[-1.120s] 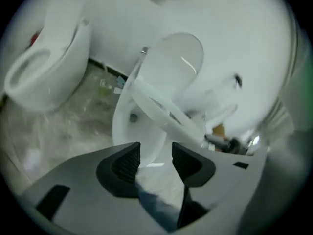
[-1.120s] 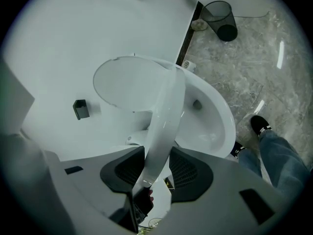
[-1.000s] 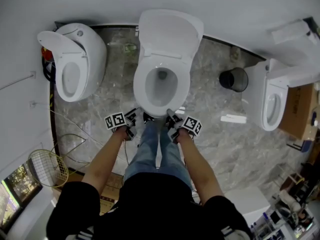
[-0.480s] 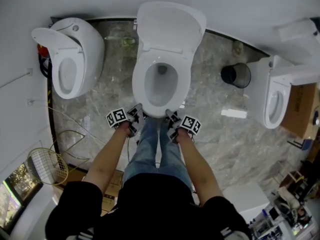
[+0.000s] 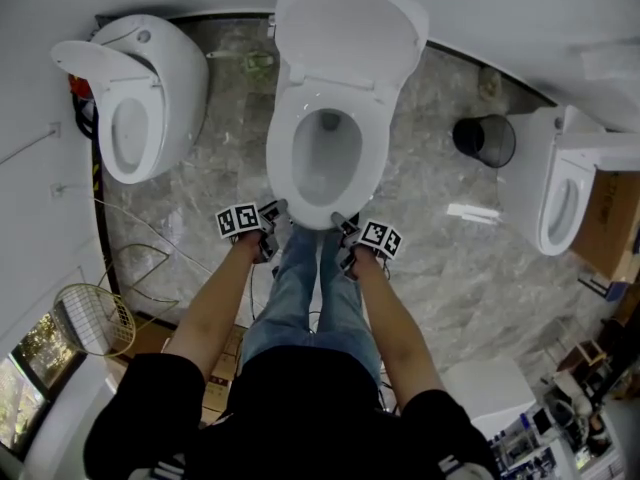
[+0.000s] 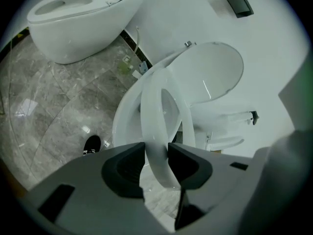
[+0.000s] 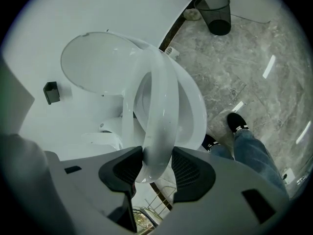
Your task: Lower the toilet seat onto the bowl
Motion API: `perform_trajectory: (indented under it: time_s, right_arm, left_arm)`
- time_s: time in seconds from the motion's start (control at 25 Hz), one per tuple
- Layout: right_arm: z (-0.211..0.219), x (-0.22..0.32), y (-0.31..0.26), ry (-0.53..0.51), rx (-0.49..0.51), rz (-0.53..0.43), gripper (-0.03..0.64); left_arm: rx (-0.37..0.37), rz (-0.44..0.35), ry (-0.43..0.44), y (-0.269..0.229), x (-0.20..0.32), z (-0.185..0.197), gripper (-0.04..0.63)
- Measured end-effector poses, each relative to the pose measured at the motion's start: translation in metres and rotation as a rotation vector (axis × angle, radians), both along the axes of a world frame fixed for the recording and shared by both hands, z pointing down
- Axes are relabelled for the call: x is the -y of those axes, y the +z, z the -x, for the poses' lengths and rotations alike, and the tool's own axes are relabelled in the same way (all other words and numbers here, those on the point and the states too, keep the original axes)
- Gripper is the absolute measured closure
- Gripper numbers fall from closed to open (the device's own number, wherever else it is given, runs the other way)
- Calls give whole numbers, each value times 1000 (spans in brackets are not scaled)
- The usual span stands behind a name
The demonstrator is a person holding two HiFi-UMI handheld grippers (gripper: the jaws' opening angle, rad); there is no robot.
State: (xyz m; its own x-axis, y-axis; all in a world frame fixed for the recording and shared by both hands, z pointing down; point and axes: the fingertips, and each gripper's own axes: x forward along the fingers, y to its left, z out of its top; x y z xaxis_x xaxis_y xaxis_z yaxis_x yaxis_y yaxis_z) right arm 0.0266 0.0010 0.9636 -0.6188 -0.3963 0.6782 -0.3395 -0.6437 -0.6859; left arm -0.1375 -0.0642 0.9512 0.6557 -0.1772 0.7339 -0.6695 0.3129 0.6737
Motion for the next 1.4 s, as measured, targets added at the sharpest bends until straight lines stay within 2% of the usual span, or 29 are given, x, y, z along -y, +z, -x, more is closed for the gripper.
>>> perform_trajectory:
  time_s: [0.52,0.72,0.88,1.0,1.08,1.16,1.24,1.4]
  right_arm:
    - [4,-21,55,-54,-1,33,413]
    - [6,-26,69,-67,-17,50,410]
    - [3,-27,75,-101,-68,89,411]
    - [-1,-30,71,-200,-138,116,429]
    - [-5,-30,61,-275,-186,102,434]
    - [-11,-25,43,-312,-219,67,445]
    - [-17,-18,15,-322,-243,20,468]
    - [-39,14,-60,-312,-324,-111,532]
  left_arm:
    - [36,74,51,54,-19,2,451]
    - [59,56,62,67,-20,4,445]
    - [92,75,40,75,-20,5,443]
    - [158,93,-56,72,-13,16,479]
    - [192,78,-125,61,-2,23,482]
    - [193,41,-127,41,8,22,482]
    - [186,-2,-87,12,14,18,482]
    - [214,-129,78,-55,28,8,511]
